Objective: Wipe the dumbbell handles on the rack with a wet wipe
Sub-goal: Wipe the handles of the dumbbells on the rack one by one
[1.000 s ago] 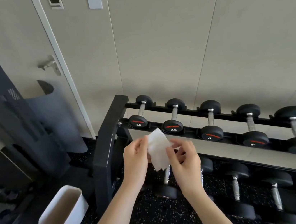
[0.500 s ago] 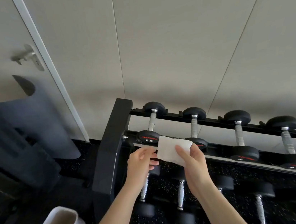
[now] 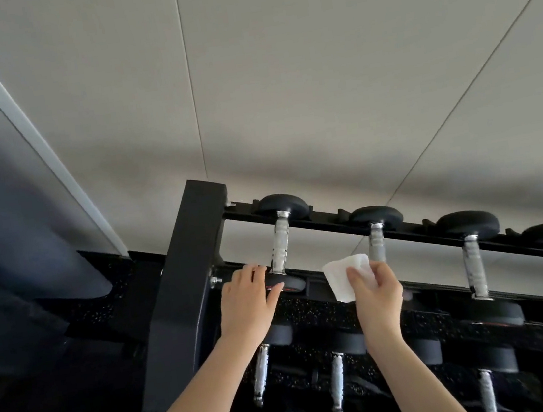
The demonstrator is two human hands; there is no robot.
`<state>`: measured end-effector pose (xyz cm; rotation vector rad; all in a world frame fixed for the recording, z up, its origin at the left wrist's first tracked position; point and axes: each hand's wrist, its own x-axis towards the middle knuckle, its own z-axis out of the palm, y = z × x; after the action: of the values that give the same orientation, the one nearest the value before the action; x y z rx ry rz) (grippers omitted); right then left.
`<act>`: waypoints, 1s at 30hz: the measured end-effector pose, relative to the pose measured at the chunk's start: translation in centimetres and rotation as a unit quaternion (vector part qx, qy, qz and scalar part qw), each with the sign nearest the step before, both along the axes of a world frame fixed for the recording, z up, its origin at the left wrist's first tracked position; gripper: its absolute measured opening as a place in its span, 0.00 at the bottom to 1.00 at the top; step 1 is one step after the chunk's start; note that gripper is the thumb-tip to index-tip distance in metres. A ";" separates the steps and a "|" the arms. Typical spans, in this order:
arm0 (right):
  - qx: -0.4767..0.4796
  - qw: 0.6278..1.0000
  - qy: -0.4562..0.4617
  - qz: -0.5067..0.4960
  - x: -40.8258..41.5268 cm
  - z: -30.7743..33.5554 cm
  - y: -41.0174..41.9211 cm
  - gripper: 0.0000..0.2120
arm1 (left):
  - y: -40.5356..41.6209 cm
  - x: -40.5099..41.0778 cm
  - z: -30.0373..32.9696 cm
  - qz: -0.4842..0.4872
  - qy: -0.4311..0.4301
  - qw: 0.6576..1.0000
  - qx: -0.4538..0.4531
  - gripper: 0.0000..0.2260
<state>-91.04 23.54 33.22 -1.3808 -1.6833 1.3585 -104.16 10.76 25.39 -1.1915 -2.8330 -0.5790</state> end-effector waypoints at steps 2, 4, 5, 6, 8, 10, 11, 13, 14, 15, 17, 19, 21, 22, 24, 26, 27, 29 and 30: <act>-0.005 1.000 -0.016 0.003 -1.5 -1.5 1.2 0.02 | 0.6 -0.7 -1.4 -0.015 0.034 0.999 -0.006 0.23; -0.009 1.000 -0.026 0.004 -3.3 -3.1 2.5 0.02 | 0.9 -1.2 -2.7 -0.035 0.053 0.998 -0.005 0.25; -0.010 0.999 -0.031 0.007 -4.2 -3.8 3.1 0.02 | 0.9 -1.3 -3.2 -0.043 0.059 0.997 0.004 0.25; -0.008 0.999 -0.035 0.009 -5.2 -4.5 3.7 0.01 | 0.9 -1.5 -3.7 -0.050 0.058 0.997 0.016 0.24; -0.001 0.999 -0.039 0.012 -7.2 -5.6 4.8 0.01 | 0.7 -1.8 -4.1 -0.059 0.049 0.996 0.042 0.22; 0.013 0.999 -0.032 0.008 -9.2 -6.4 5.8 0.02 | 0.6 -2.0 -4.4 -0.060 0.048 0.995 0.067 0.21; 0.020 0.999 -0.026 0.002 -10.3 -6.7 6.2 0.01 | 0.6 -2.1 -4.5 -0.058 0.046 0.994 0.075 0.21; 0.030 0.999 -0.019 -0.007 -12.5 -7.3 6.9 0.02 | 0.6 -2.3 -4.5 -0.046 0.032 0.994 0.094 0.21; 0.032 0.999 -0.013 -0.006 -13.6 -7.7 7.1 0.03 | 0.5 -2.4 -4.6 -0.041 0.025 0.994 0.102 0.21; 0.030 1.000 -0.006 0.000 -14.6 -8.2 7.2 0.05 | 0.5 -2.5 -4.8 -0.038 0.020 0.993 0.108 0.21; 0.023 1.000 -0.004 0.017 -16.1 -9.1 6.9 0.07 | 0.5 -2.6 -5.0 -0.033 -0.001 0.992 0.119 0.21; 0.008 1.000 0.004 0.027 -16.8 -10.0 6.4 0.08 | 0.6 -2.4 -5.2 -0.024 -0.023 0.990 0.134 0.20; -0.021 0.999 0.028 0.021 -16.8 -10.3 6.2 0.10 | 0.7 -2.2 -5.2 -0.016 -0.029 0.989 0.141 0.20; -0.035 0.998 0.042 0.024 -16.6 -10.4 6.2 0.10 | 0.8 -2.2 -5.2 -0.014 -0.030 0.989 0.144 0.20; -0.055 0.995 0.069 0.044 -16.1 -10.6 6.2 0.09 | 0.7 -2.1 -5.4 -0.009 -0.039 0.988 0.150 0.20; -0.068 0.991 0.092 0.071 -15.7 -10.9 6.0 0.10 | 0.6 -2.0 -5.5 -0.003 -0.052 0.987 0.155 0.20; -0.068 0.990 0.097 0.081 -15.5 -11.2 5.8 0.09 | 0.6 -2.0 -5.6 0.000 -0.057 0.986 0.157 0.20; -0.055 0.989 0.097 0.094 -15.4 -11.7 5.6 0.08 | 0.6 -1.8 -5.7 0.002 -0.064 0.985 0.161 0.20; -0.044 0.990 0.094 0.096 -15.4 -11.8 5.7 0.07 | 0.6 -1.8 -5.8 0.003 -0.065 0.985 0.162 0.20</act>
<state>-106.45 29.22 21.40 -1.1200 -1.6809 1.6338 -105.96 11.40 19.60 -1.1208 -2.6953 -1.1042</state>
